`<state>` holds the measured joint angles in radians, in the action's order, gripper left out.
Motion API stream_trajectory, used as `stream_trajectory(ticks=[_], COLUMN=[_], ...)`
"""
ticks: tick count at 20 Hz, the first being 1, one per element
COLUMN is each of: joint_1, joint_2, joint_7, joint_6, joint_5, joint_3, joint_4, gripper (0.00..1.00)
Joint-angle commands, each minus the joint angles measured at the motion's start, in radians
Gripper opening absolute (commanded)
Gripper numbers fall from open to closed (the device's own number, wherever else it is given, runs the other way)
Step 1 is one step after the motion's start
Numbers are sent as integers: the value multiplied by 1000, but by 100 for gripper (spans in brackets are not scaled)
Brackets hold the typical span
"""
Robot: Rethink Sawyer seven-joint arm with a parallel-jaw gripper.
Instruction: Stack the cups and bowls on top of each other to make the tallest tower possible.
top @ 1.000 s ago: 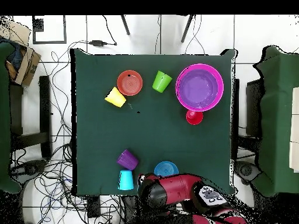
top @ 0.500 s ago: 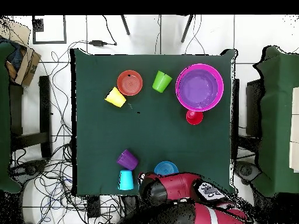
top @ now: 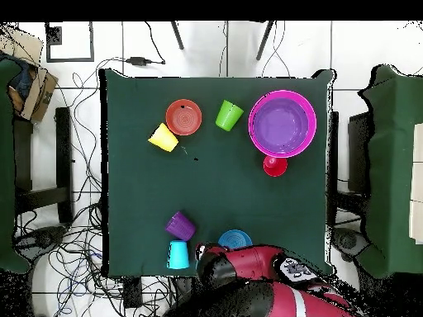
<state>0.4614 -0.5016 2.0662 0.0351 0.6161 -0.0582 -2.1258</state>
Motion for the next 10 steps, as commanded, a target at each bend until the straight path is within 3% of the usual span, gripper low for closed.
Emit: stream_trajectory(ticks=[1, 10], joint_1=[25, 100], joint_2=[5, -10], joint_7=[18, -34], joint_6=[-12, 39], joint_5=[38, 60], joint_3=[-87, -136], joint_4=[99, 94], gripper=[100, 100])
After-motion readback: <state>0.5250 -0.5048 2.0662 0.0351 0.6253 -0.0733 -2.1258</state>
